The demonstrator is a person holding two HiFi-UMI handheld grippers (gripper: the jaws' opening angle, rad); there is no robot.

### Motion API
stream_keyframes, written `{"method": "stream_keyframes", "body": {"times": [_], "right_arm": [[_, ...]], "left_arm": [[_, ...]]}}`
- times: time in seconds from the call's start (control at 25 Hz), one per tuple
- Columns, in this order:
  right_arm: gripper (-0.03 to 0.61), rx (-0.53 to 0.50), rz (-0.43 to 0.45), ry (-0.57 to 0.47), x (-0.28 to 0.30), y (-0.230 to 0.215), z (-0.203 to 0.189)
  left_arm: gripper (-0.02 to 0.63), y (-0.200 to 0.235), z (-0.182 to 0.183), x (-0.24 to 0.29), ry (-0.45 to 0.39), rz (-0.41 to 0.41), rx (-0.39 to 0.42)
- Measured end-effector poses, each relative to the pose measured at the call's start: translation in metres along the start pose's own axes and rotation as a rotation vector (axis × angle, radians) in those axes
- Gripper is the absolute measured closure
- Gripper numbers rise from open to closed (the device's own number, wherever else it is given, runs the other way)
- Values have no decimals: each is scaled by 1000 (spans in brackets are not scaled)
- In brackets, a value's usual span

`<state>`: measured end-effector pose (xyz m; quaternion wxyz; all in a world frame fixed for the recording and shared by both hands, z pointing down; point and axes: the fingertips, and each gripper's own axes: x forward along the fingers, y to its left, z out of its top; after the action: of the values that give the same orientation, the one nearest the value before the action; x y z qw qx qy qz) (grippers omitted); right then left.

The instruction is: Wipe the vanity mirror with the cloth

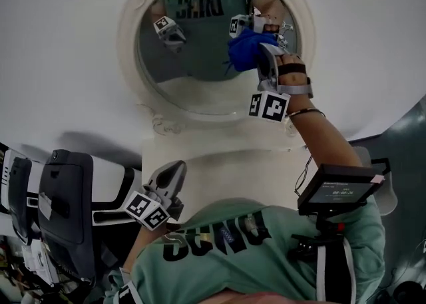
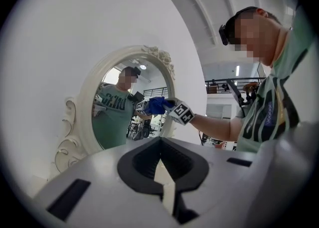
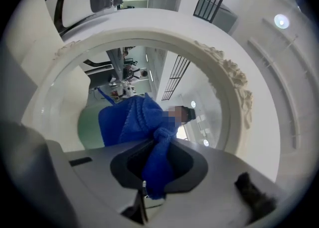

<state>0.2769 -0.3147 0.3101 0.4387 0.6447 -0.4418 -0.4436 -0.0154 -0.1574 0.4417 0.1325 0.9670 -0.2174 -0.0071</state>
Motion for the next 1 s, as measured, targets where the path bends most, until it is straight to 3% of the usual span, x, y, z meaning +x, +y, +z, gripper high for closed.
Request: {"method": "stream_keyframes", "body": {"times": [0.12, 0.28, 0.36, 0.64, 1.0], "right_arm": [[526, -10, 128, 39, -26, 81, -26], [525, -59, 417, 129, -59, 238, -65], [525, -52, 462, 150, -56, 278, -75], [525, 12, 459, 174, -60, 266, -59], [525, -69, 651, 212, -60, 268, -71]], "left_arm": [[604, -8, -15, 4, 53, -6, -26], [604, -7, -51, 5, 158, 1, -90], [604, 1, -66, 11, 187, 9, -104], [604, -7, -72, 0, 234, -8, -117], [604, -16, -8, 3, 65, -43, -28]]}}
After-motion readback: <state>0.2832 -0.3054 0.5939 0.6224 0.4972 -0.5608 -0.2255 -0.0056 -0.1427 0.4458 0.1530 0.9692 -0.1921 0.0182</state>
